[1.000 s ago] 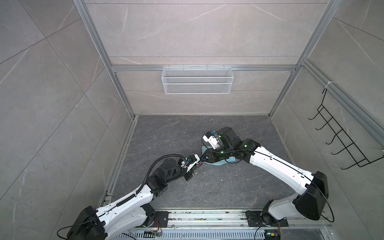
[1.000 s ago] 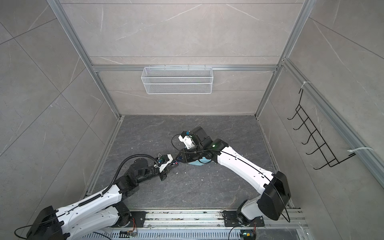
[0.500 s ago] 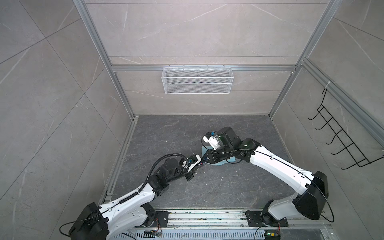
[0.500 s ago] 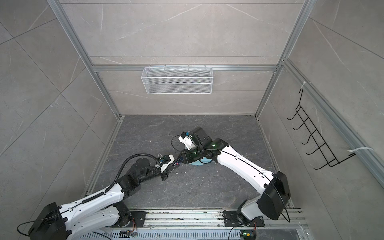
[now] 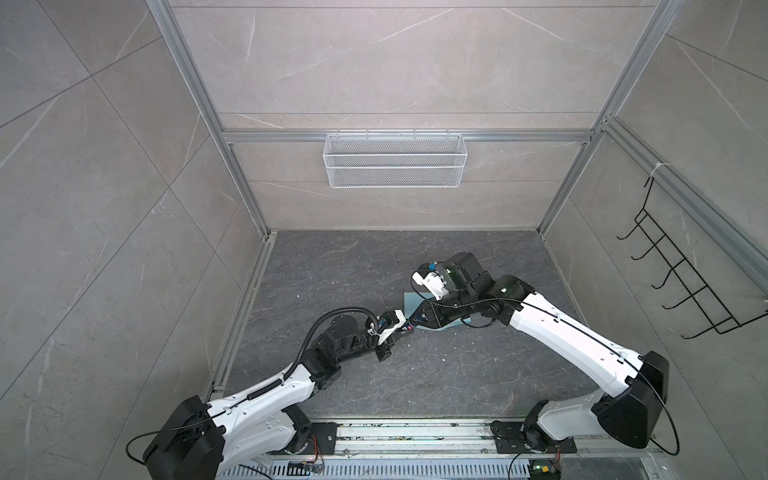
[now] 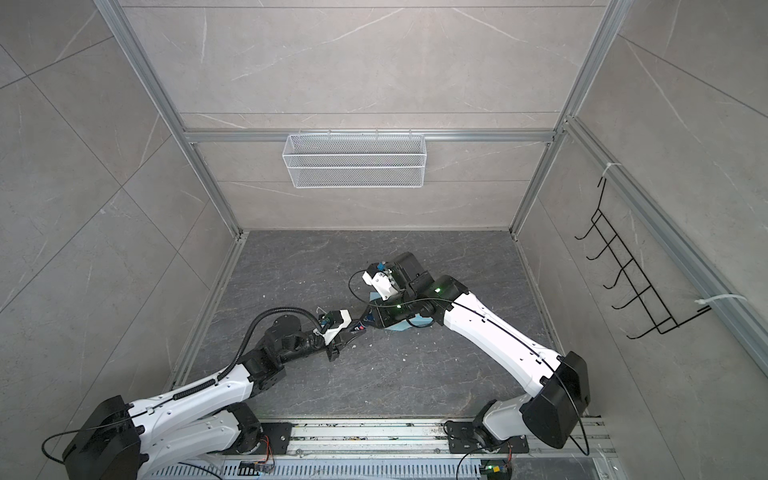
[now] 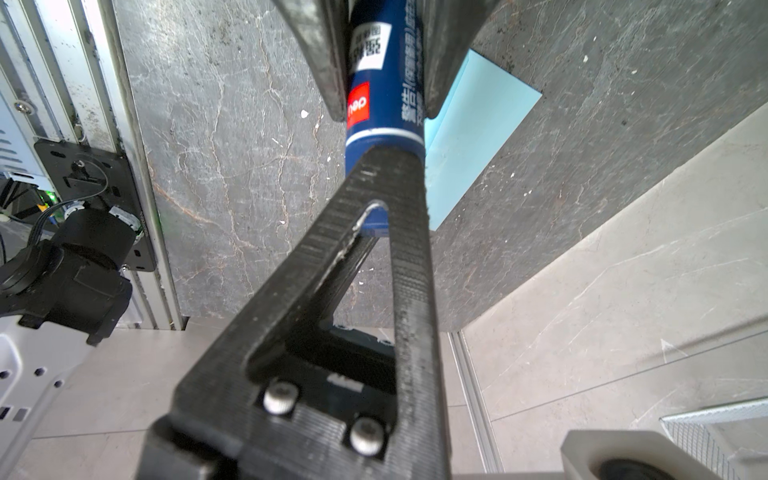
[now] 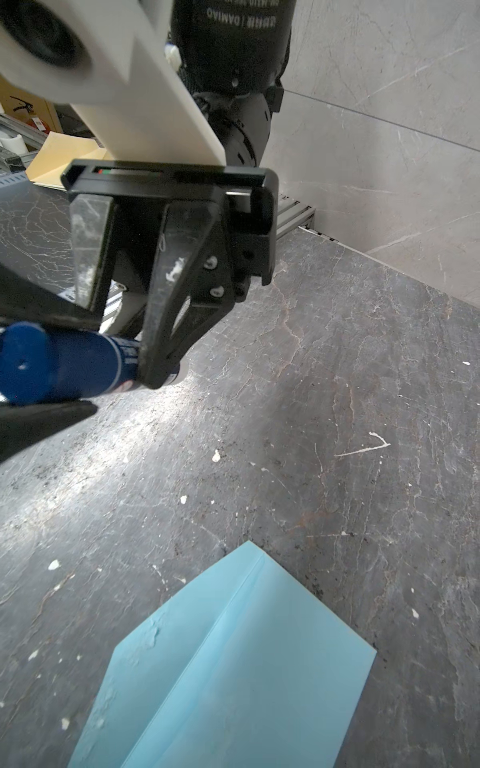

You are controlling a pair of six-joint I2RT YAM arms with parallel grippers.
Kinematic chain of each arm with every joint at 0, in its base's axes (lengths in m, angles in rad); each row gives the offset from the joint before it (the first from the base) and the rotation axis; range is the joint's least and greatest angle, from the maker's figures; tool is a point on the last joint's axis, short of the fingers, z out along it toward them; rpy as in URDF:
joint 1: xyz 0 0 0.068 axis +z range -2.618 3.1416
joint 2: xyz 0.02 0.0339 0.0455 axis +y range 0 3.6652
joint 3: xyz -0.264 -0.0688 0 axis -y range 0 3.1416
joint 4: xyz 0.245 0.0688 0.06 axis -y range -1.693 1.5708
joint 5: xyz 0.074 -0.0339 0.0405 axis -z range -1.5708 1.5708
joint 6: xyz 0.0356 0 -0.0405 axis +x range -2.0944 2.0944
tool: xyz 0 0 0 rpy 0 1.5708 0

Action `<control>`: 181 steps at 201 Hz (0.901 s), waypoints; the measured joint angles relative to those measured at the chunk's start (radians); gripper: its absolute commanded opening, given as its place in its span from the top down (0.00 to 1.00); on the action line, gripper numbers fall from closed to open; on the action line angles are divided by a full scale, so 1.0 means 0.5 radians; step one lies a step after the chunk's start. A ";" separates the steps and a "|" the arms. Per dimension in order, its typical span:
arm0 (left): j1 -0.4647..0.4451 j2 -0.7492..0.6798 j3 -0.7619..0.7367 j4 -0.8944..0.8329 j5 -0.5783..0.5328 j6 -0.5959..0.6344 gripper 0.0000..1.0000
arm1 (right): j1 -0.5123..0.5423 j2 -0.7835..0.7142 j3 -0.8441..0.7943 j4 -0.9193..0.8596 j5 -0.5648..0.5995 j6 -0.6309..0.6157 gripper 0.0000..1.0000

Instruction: Place the letter into the envelope and seal it

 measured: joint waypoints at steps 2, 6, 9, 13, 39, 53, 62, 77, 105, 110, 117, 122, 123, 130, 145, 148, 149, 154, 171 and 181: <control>0.000 0.002 0.001 0.003 0.003 0.000 1.00 | -0.002 0.000 0.000 -0.001 -0.005 -0.004 0.84; 0.000 0.006 0.003 0.008 0.008 -0.001 1.00 | -0.008 -0.004 0.000 -0.005 -0.008 -0.007 0.84; 0.000 0.009 0.004 0.012 0.013 -0.002 1.00 | -0.009 -0.005 0.000 -0.007 -0.014 -0.012 0.84; 0.000 0.013 0.005 0.018 0.013 -0.003 1.00 | -0.014 -0.008 0.000 -0.008 -0.016 -0.016 0.84; 0.002 0.034 0.012 0.050 0.034 -0.008 1.00 | -0.042 -0.023 0.000 -0.021 -0.047 -0.032 0.84; 0.005 0.042 0.014 0.062 0.050 -0.012 1.00 | -0.057 -0.031 0.000 -0.024 -0.066 -0.041 0.84; 0.006 0.047 0.016 0.072 0.058 -0.014 1.00 | -0.066 -0.037 0.000 -0.028 -0.078 -0.044 0.83; 0.006 0.056 0.020 0.086 0.068 -0.014 1.00 | -0.081 -0.044 -0.001 -0.037 -0.095 -0.056 0.83; 0.006 0.072 0.032 0.105 0.082 -0.014 1.00 | -0.108 -0.054 -0.002 -0.045 -0.126 -0.072 0.83; 0.006 0.076 0.034 0.108 0.083 -0.014 1.00 | -0.112 -0.056 -0.002 -0.046 -0.133 -0.077 0.83; 0.006 0.081 0.037 0.111 0.085 -0.014 1.00 | -0.121 -0.056 -0.002 -0.050 -0.141 -0.079 0.83; 0.006 0.085 0.038 0.114 0.088 -0.015 1.00 | -0.126 -0.056 -0.004 -0.050 -0.147 -0.079 0.83; 0.006 0.086 0.039 0.115 0.088 -0.014 1.00 | -0.127 -0.056 -0.004 -0.050 -0.149 -0.079 0.83; 0.006 0.091 0.040 0.119 0.090 -0.015 1.00 | -0.134 -0.056 -0.005 -0.052 -0.157 -0.082 0.83; 0.010 0.100 0.045 0.125 0.104 -0.014 1.00 | -0.150 -0.056 -0.006 -0.058 -0.179 -0.092 0.84; 0.010 0.101 0.047 0.126 0.106 -0.014 1.00 | -0.152 -0.056 -0.006 -0.058 -0.183 -0.093 0.83; 0.010 0.102 0.047 0.127 0.106 -0.015 1.00 | -0.153 -0.056 -0.006 -0.058 -0.184 -0.093 0.84; 0.010 0.105 0.050 0.127 0.111 -0.015 1.00 | -0.156 -0.056 -0.006 -0.060 -0.189 -0.094 0.83; 0.014 0.117 0.057 0.131 0.124 -0.015 1.00 | -0.170 -0.060 -0.008 -0.066 -0.204 -0.101 0.83; 0.014 0.122 0.062 0.134 0.130 -0.015 1.00 | -0.179 -0.063 -0.010 -0.069 -0.214 -0.108 0.83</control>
